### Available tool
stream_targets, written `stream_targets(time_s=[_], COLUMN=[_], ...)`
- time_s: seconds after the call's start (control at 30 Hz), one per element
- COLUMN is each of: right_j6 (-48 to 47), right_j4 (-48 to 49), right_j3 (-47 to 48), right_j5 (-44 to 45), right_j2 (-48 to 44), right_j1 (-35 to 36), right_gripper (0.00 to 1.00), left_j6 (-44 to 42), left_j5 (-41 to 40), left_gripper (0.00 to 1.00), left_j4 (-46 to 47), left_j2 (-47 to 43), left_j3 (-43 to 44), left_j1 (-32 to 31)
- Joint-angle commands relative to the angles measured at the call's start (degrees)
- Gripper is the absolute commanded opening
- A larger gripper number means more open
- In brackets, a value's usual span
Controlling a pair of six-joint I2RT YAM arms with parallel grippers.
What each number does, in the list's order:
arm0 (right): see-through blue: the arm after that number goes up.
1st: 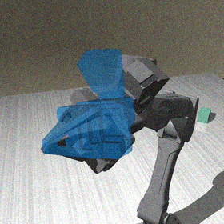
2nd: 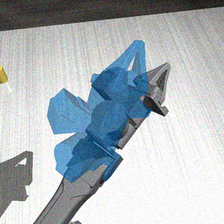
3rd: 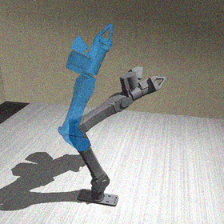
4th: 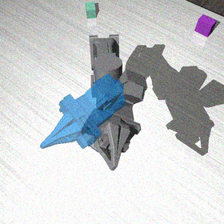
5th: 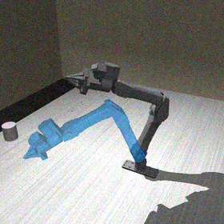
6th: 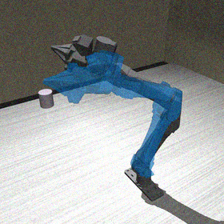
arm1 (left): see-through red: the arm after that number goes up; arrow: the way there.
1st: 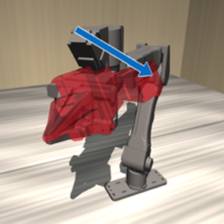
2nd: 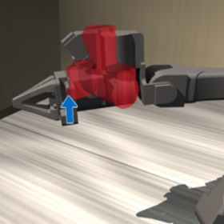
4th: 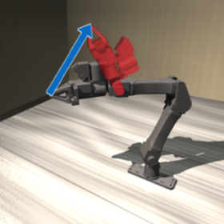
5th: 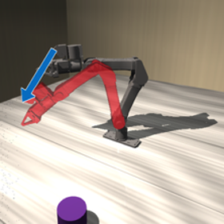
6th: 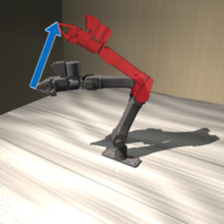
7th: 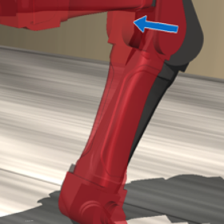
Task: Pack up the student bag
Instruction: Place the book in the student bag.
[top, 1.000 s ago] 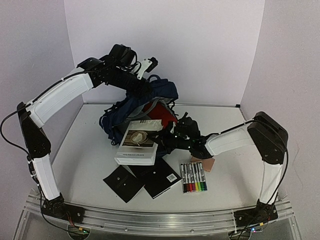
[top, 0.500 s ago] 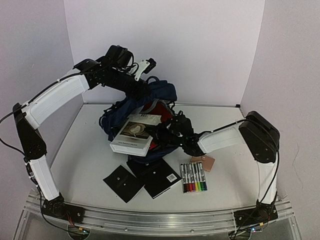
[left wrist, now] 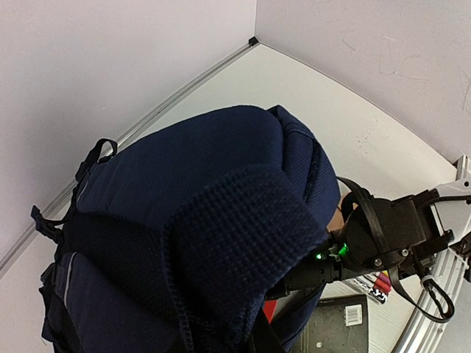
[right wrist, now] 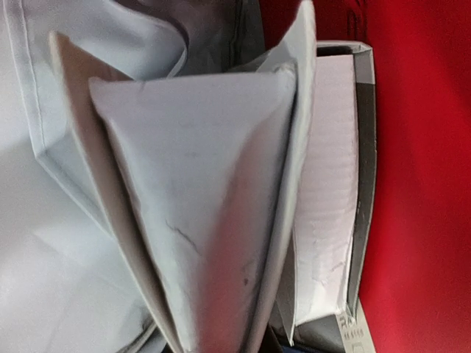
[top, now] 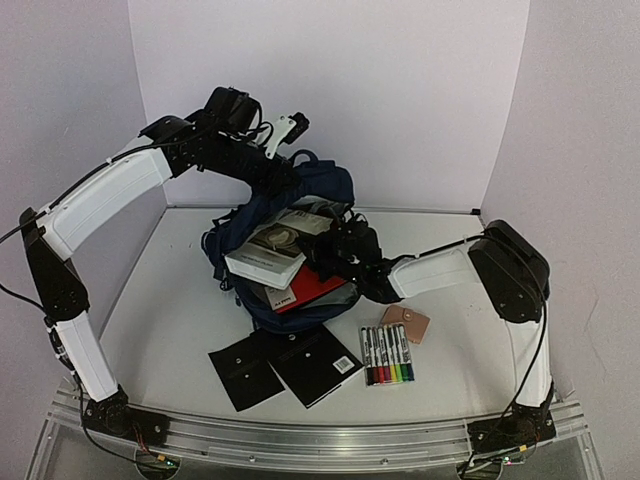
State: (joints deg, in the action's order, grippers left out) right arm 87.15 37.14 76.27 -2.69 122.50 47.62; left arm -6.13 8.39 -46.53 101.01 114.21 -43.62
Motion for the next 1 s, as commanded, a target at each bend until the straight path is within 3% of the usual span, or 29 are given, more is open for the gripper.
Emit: stream_targets(time_s=[0.0, 0.23, 0.5, 0.73, 0.87, 0.97], right_j6=[1.73, -4.57, -2.40, -11.79, -18.65, -21.42], right_j4=[-7.44, -14.17, -14.76, -14.60, -13.31, -11.17], right_j3=[2.52, 9.59, 18.70, 23.84, 18.88, 9.98], right_j5=[10.44, 20.97, 23.36, 24.18, 21.54, 18.92], right_j2=[4.08, 6.04, 13.22, 14.68, 7.72, 0.39], right_j1=[-2.01, -1.83, -1.27, -1.54, -1.50, -1.37], right_gripper=[0.00, 0.00, 0.01, 0.30, 0.45, 0.58], left_j6=[1.69, 2.34, 4.87, 9.27, 12.49, 15.15], left_j5=[5.00, 8.18, 12.10, 10.82, 8.03, 7.12], left_gripper=[0.00, 0.00, 0.00, 0.00, 0.00, 0.00], left_j4=[11.39, 11.20, 11.78, 12.02, 13.18, 16.00], left_j2=[-9.38, -8.62, -6.21, -5.12, -5.39, -6.28], left_j3=[3.44, 4.50, 4.66, 1.08, -1.46, -4.75], left_j1=[-1.21, -1.21, -1.21, -0.93, 2.48, 5.79])
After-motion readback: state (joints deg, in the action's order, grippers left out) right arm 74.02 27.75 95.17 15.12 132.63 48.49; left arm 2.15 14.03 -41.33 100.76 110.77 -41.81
